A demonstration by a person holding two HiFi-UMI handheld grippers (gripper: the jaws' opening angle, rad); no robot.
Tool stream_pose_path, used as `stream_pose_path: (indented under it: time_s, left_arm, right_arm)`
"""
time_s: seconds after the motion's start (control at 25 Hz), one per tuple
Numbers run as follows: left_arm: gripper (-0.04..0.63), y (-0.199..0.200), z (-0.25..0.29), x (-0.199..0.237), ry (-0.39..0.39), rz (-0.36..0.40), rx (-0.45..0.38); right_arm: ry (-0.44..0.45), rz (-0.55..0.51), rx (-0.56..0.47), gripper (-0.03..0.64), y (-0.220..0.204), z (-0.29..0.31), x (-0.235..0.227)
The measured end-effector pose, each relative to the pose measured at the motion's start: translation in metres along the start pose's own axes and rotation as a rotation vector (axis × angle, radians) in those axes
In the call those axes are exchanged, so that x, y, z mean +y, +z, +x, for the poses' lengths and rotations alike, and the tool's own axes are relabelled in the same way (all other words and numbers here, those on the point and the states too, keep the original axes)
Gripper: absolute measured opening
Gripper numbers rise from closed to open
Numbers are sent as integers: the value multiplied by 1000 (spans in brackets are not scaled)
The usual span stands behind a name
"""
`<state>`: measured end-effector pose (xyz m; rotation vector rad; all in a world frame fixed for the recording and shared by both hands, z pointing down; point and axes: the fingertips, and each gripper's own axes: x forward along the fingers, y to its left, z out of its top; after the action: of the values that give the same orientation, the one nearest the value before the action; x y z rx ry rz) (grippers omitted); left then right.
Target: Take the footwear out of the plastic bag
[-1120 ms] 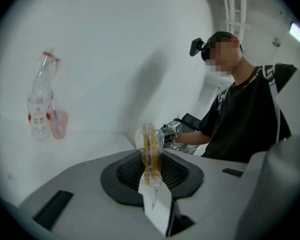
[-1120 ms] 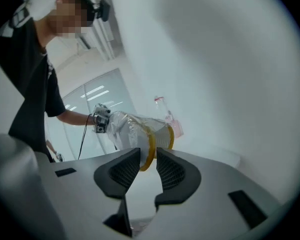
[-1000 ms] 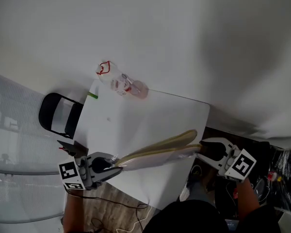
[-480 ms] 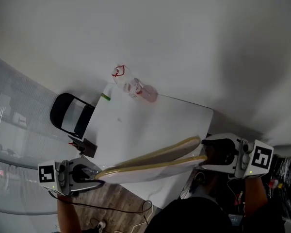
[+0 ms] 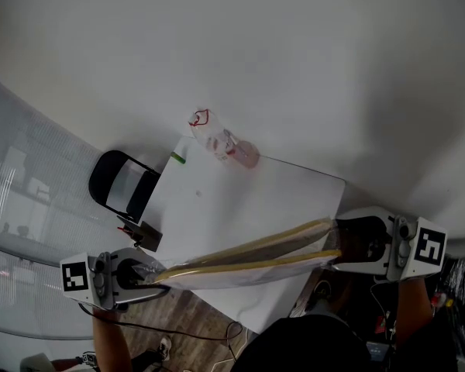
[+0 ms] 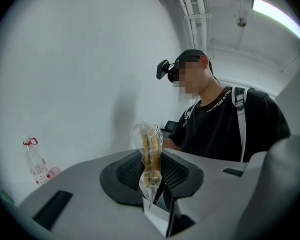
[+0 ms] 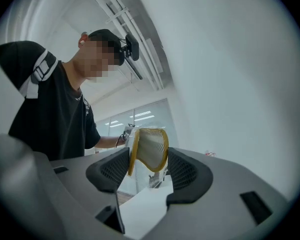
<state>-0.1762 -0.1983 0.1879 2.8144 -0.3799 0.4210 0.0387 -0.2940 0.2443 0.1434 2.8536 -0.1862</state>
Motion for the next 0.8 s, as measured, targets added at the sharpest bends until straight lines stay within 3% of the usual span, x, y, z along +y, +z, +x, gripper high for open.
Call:
stream_pose_path:
  time_s: [0.2, 0.28, 0.4, 0.52, 0.8]
  left_arm:
    - [98, -1, -6, 20, 101, 45, -31]
    - [98, -2, -6, 23, 116, 51, -47]
    - [97, -5, 6, 13, 57, 27, -40]
    - [97, -2, 14, 4, 12, 9, -72]
    - [97, 22, 18, -24, -63, 13, -109]
  right_arm:
    - [55, 34, 51, 227, -10, -4, 6]
    - [23, 17, 89, 224, -15, -6, 2]
    - [-97, -61, 148, 224, -22, -3, -12]
    - [-148, -64, 148, 225, -26, -5, -18]
    - [-49, 86, 99, 226, -32, -13, -10]
